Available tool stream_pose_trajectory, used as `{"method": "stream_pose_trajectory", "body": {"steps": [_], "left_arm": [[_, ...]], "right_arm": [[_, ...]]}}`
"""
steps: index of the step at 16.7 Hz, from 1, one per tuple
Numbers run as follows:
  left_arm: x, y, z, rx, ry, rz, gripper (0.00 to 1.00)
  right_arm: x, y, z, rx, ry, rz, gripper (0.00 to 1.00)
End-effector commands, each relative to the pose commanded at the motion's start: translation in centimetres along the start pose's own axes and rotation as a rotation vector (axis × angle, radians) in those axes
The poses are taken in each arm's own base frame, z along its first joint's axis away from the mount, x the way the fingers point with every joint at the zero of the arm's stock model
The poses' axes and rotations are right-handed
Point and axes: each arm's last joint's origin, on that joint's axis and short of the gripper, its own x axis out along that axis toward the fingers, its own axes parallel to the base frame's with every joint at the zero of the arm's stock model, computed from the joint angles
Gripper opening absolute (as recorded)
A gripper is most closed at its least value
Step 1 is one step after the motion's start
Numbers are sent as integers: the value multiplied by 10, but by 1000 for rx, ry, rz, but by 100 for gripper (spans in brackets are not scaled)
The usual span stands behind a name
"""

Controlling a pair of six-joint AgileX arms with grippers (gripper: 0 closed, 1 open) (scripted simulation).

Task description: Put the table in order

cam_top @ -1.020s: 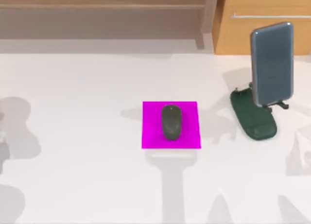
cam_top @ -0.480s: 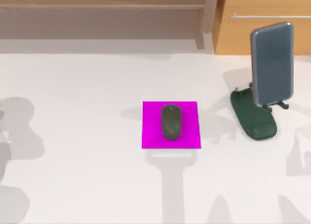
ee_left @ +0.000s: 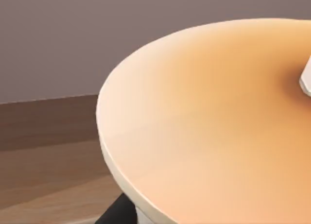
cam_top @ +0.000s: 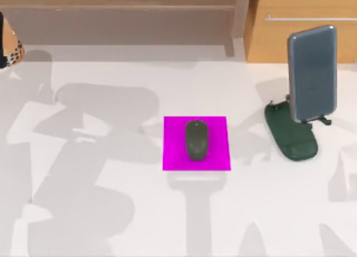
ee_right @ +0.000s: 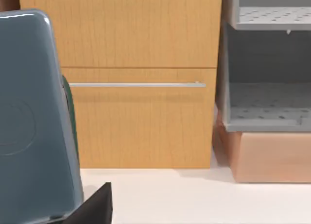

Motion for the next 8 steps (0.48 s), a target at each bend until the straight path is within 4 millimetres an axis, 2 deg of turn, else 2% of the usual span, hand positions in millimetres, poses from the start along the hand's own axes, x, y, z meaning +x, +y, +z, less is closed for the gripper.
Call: {"method": "stream_pose_trajectory", "body": {"steps": [4, 8], "left_arm": [[49, -56, 39, -54, -34, -129, 0], [94, -114, 69, -112, -5, -164, 0]], "right_arm": [[0, 0, 0, 0, 0, 0, 100], [0, 0, 0, 0, 0, 0, 100]]}}
